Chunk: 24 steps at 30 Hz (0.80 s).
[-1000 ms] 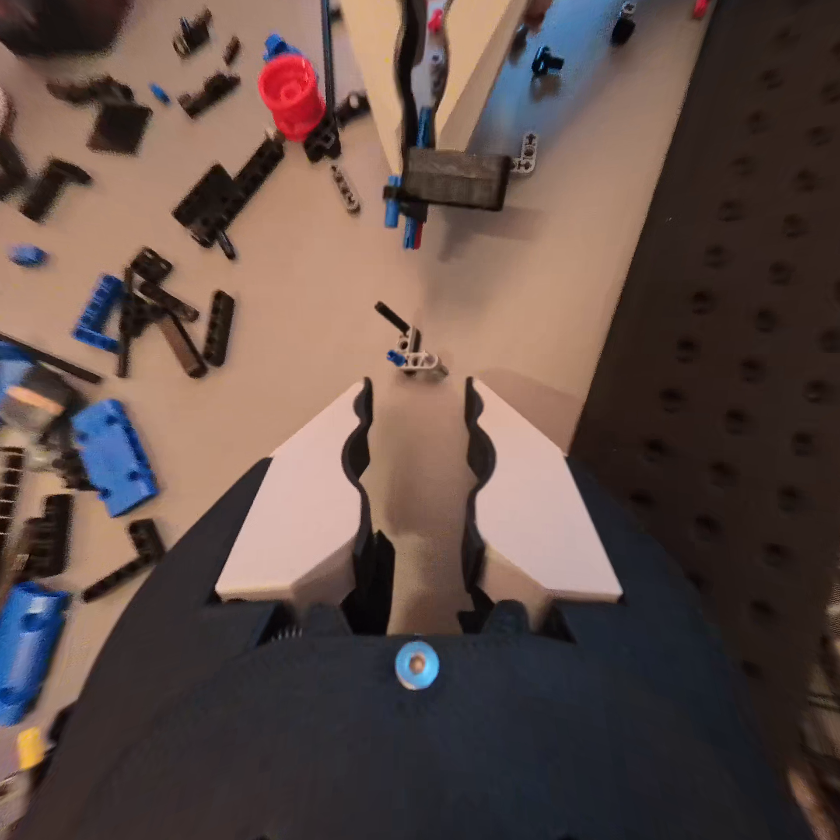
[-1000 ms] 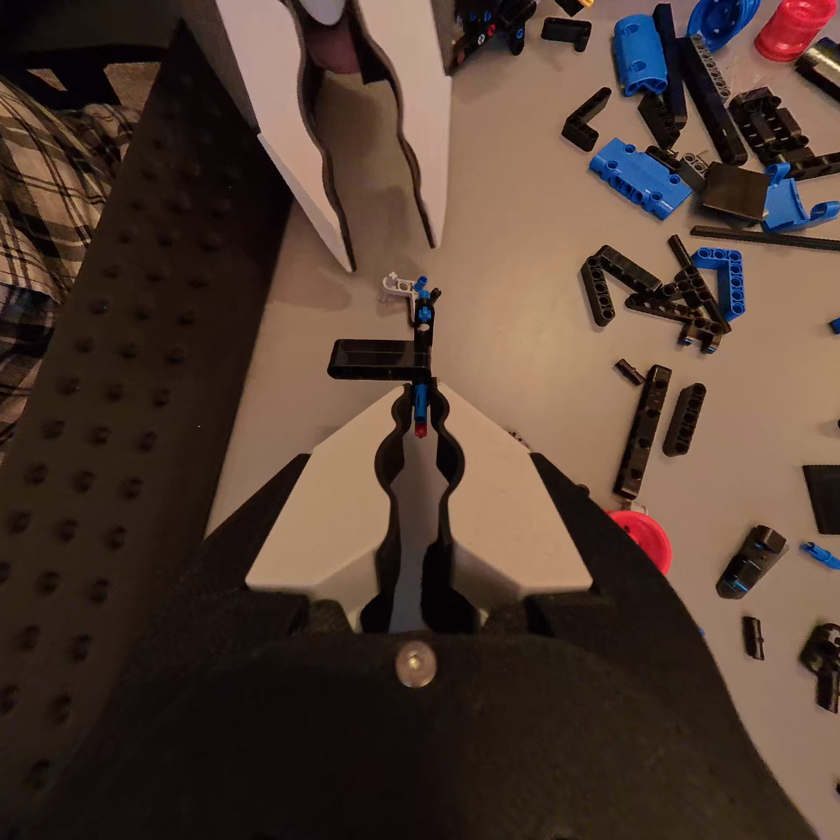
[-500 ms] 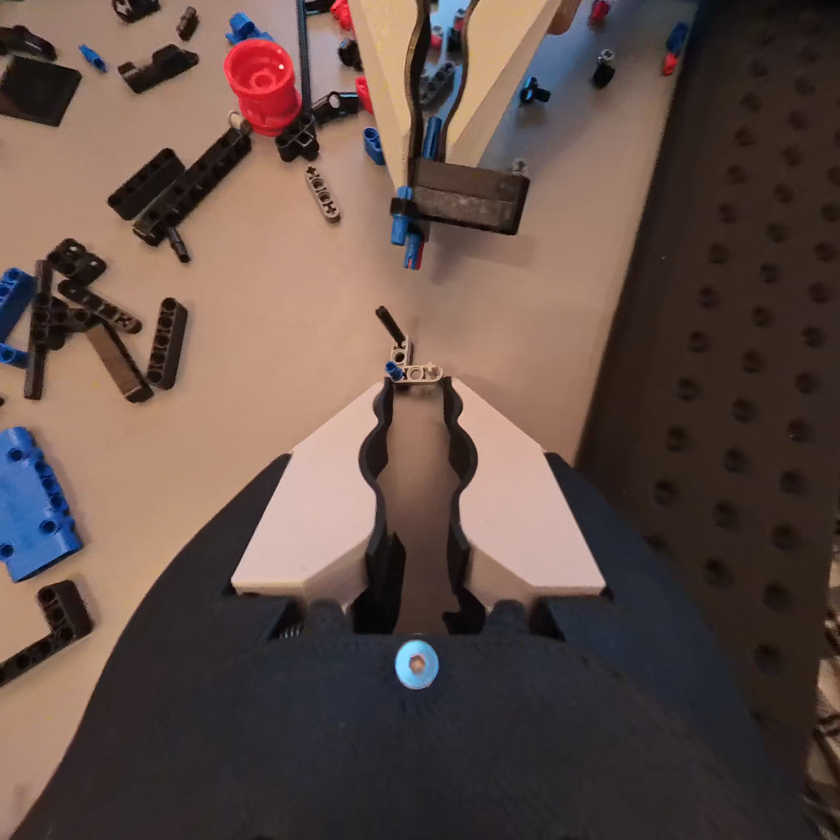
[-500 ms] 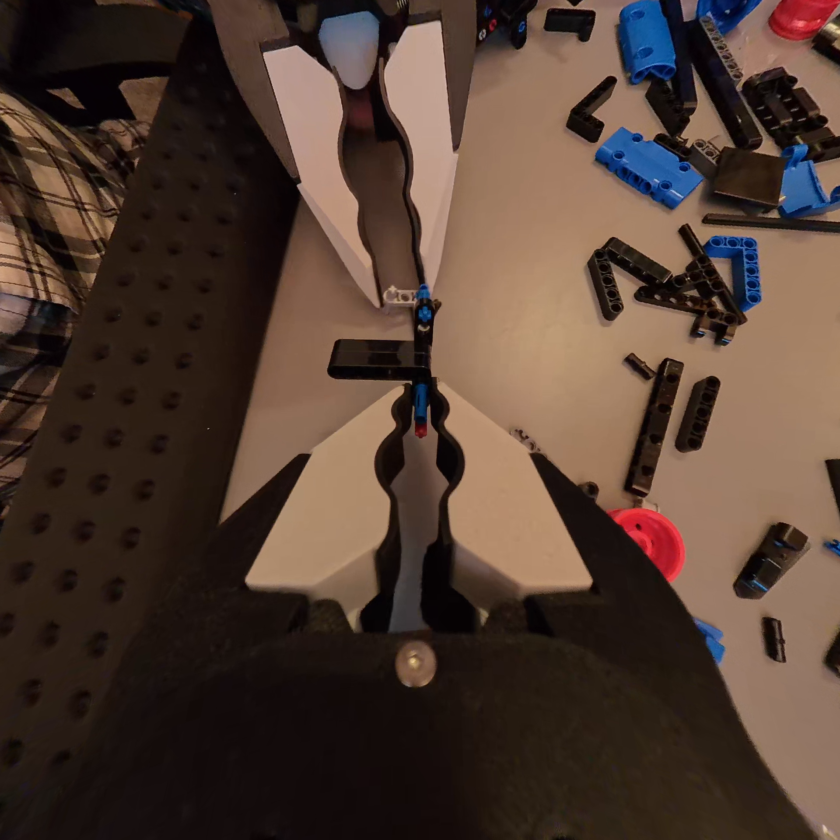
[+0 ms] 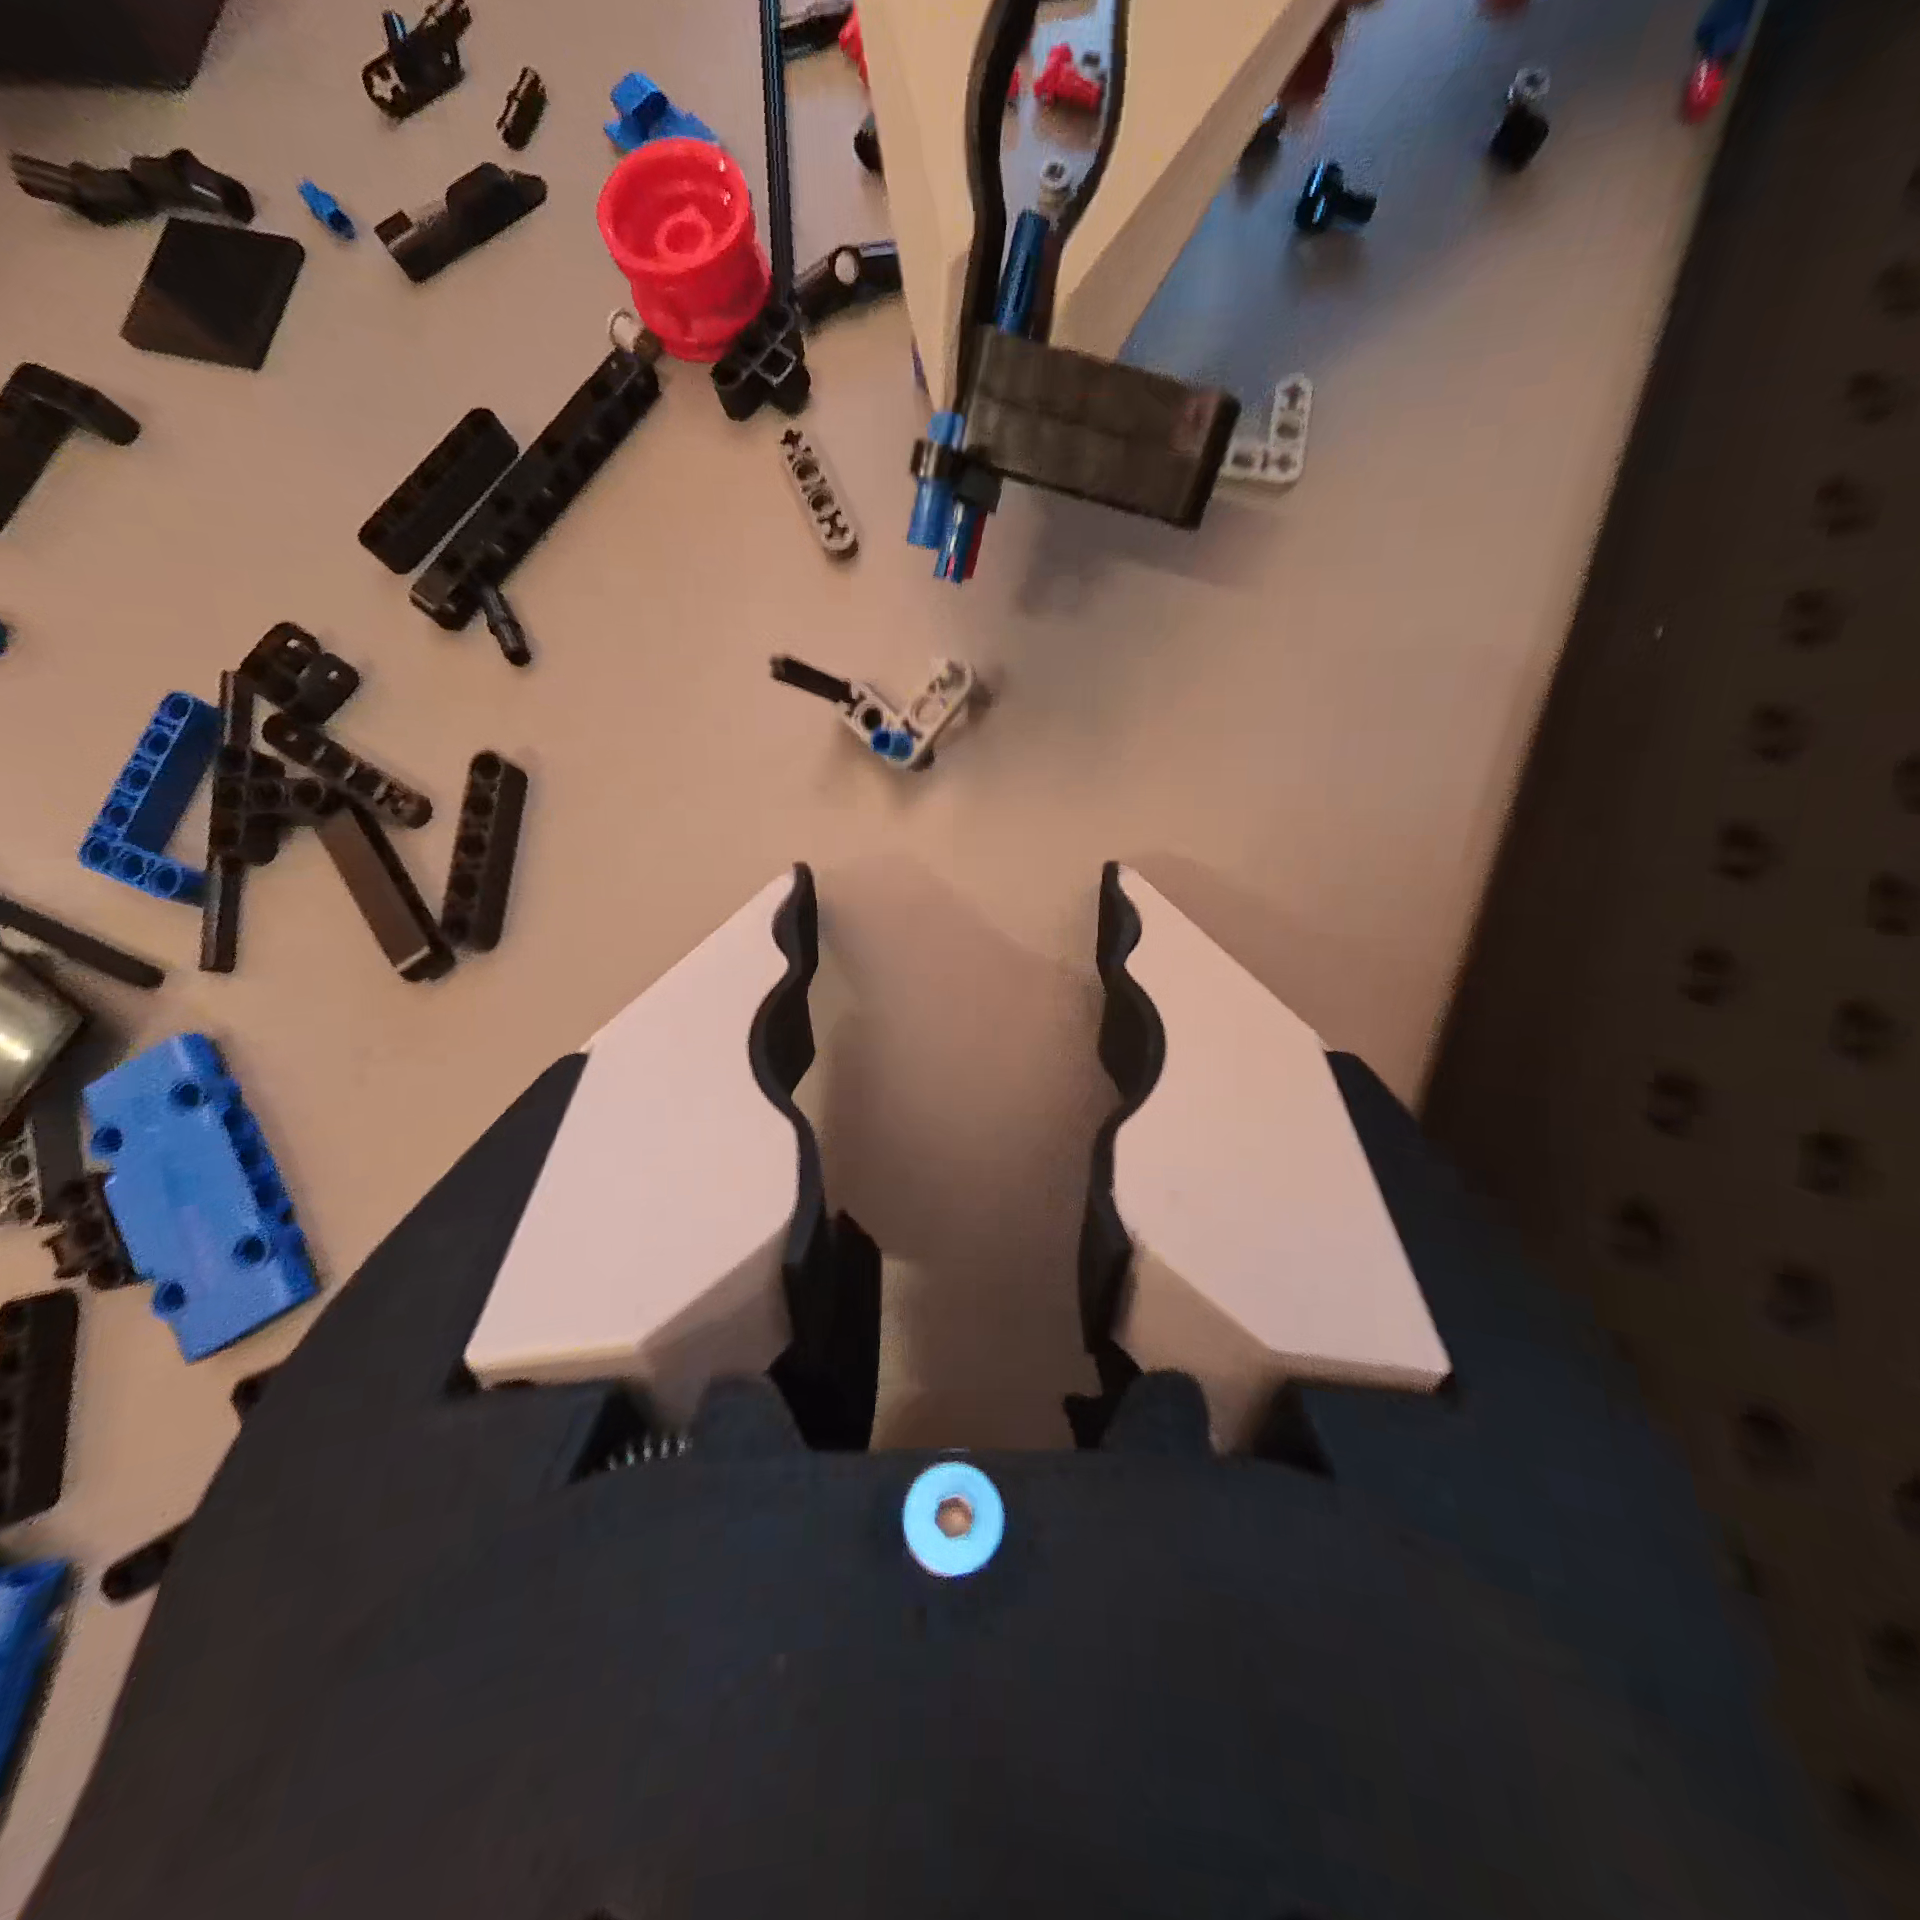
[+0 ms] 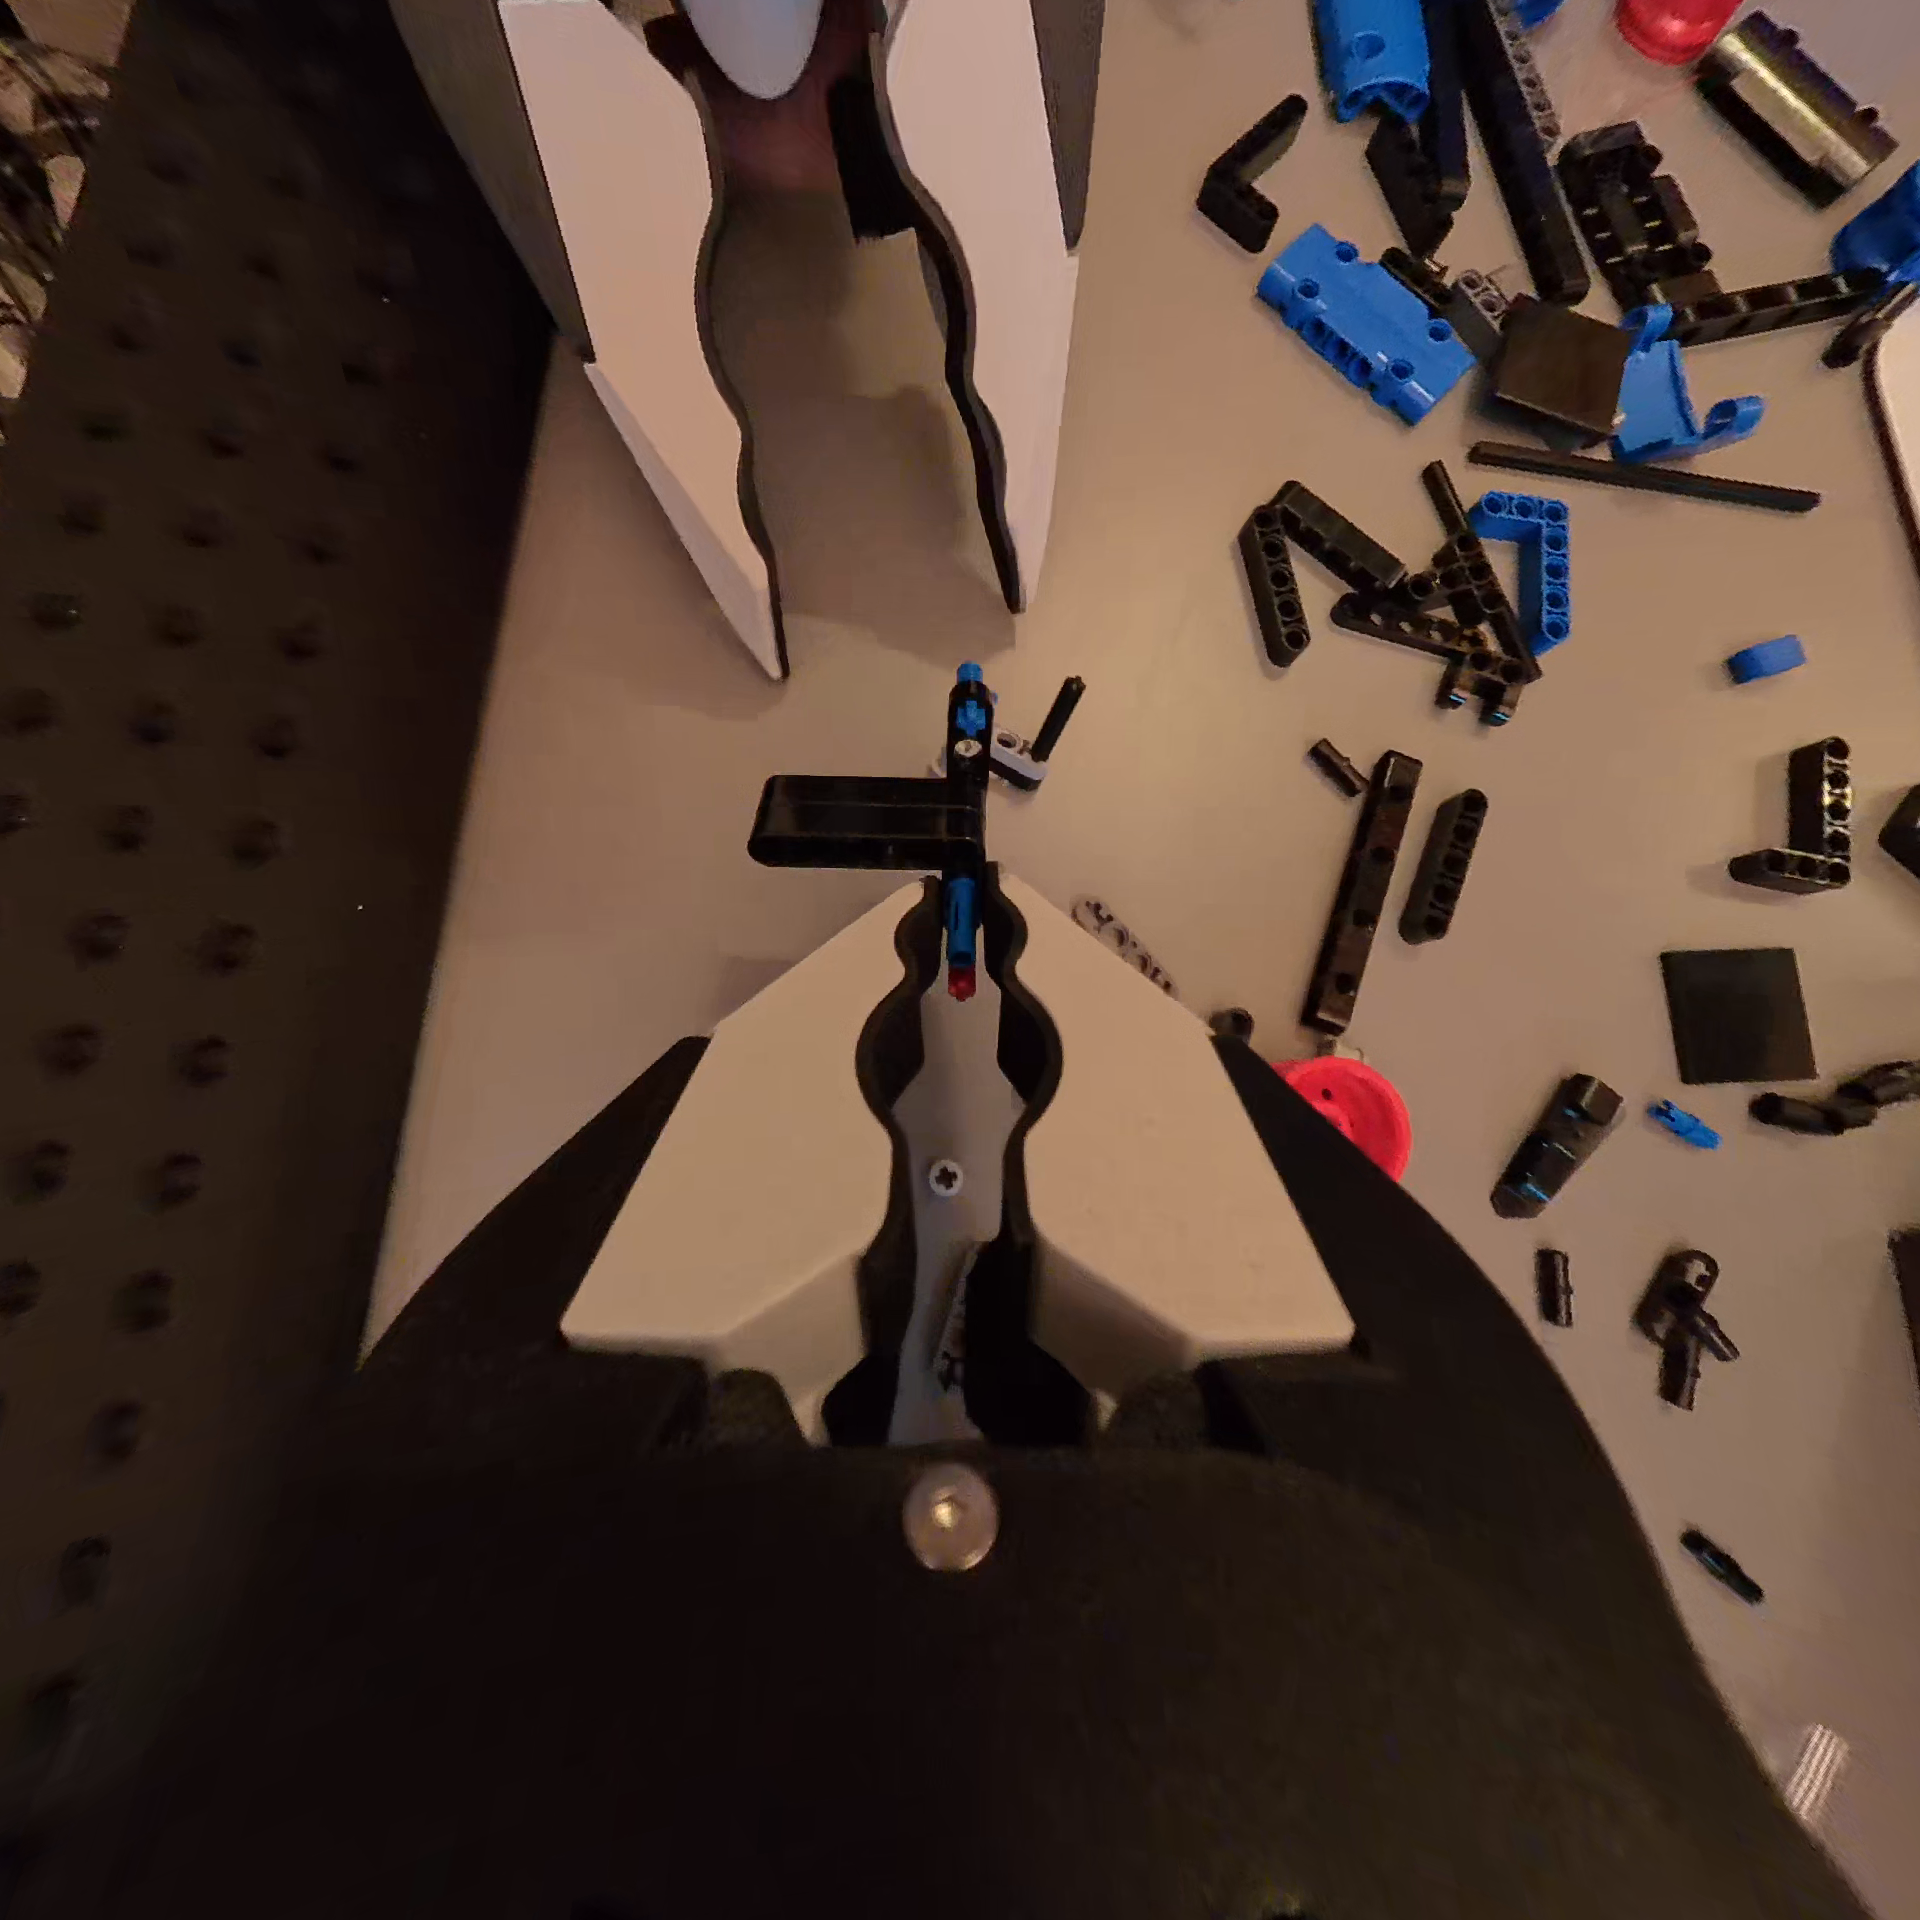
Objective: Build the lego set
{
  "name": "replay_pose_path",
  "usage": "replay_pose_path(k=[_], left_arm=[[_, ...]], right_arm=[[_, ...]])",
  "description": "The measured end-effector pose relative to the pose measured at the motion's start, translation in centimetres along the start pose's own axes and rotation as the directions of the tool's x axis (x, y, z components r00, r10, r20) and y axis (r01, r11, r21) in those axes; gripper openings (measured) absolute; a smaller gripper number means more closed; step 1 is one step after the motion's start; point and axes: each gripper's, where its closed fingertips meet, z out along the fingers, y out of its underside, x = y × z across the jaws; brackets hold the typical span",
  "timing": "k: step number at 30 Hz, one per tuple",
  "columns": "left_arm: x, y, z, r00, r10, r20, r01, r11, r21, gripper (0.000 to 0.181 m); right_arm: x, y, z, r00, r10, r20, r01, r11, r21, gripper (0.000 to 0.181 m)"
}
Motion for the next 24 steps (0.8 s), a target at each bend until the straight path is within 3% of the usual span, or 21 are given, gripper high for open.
replay_pose_path(k=[6, 11, 14, 20, 24], left_arm=[[0.1, -1.6, 1.5, 0.995, -0.06, -0.082, 0.062, 0.998, 0.014, 0.051], [-0.6, -2.4, 2.3, 0.993, -0.091, -0.071, 0.093, 0.995, 0.023, 0.045], [-0.9, -2.9, 2.7, 0.992, -0.105, -0.066, 0.107, 0.994, 0.032, 0.032], [-0.9, -2.6, 2.4, 0.998, -0.045, -0.042, 0.046, 0.999, 0.017, 0.025], [-1.2, -1.8, 1.5, 0.995, 0.096, 0.019, -0.096, 0.994, -0.044, 0.025]], right_arm=[[-0.1, 1.5, 1.2, 1.0, 0.005, 0.008, -0.004, 0.997, -0.082, 0.005], [0.9, 1.7, 0.0, 0.999, 0.038, -0.012, -0.039, 0.998, -0.045, 0.005], [1.2, 2.0, -0.2, 0.999, 0.05, -0.02, -0.051, 0.998, -0.039, 0.005], [1.1, 1.9, 0.0, 0.999, 0.039, -0.018, -0.04, 0.998, -0.04, 0.005], [1.2, 1.4, -0.2, 0.999, 0.018, -0.032, -0.019, 1.0, -0.025, 0.005]])
